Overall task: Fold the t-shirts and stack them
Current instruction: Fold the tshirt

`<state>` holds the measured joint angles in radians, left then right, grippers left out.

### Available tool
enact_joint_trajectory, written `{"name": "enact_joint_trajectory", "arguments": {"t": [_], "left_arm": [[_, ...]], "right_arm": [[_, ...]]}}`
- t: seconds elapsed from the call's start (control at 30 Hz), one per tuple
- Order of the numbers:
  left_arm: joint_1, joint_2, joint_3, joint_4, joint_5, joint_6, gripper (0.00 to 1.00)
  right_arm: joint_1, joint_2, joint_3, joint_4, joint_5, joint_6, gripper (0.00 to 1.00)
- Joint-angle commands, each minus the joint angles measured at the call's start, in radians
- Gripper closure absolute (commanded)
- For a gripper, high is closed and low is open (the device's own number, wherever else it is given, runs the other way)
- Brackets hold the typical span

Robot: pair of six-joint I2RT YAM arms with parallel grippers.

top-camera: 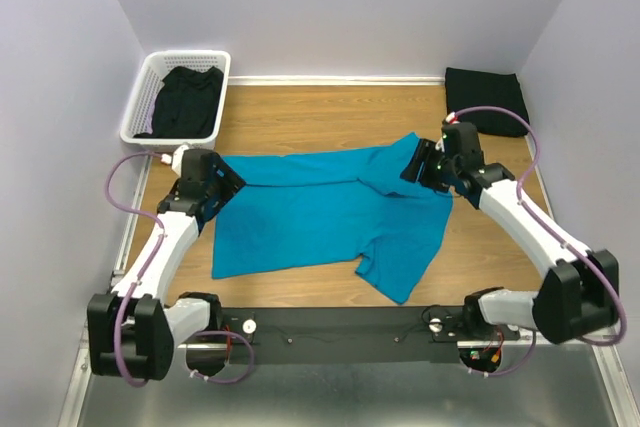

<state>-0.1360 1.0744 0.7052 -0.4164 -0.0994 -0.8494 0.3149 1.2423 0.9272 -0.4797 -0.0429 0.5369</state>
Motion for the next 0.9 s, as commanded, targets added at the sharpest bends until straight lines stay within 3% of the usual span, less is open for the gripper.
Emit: {"name": "enact_joint_trajectory", "arguments": {"t": [0.0, 0.13, 0.33, 0.57, 0.87], "left_arm": [[0.128, 0.054, -0.006, 0.172, 0.041, -0.092, 0.15], [0.193, 0.129, -0.039, 0.316, 0.093, -0.201, 0.1], [0.196, 0.222, -0.066, 0.462, 0.156, -0.344, 0.1], [0.188, 0.288, -0.096, 0.565, 0.107, -0.465, 0.1], [0.156, 0.318, -0.092, 0.57, 0.007, -0.487, 0.1]], "right_arm": [[-0.107, 0.104, 0.021, 0.206, -0.142, 0.006, 0.33], [-0.201, 0.233, 0.025, 0.373, -0.335, 0.09, 0.34], [-0.257, 0.379, 0.044, 0.519, -0.431, 0.136, 0.35], [-0.28, 0.474, 0.024, 0.604, -0.471, 0.158, 0.35], [-0.362, 0.534, -0.076, 0.65, -0.45, 0.193, 0.35]]}}
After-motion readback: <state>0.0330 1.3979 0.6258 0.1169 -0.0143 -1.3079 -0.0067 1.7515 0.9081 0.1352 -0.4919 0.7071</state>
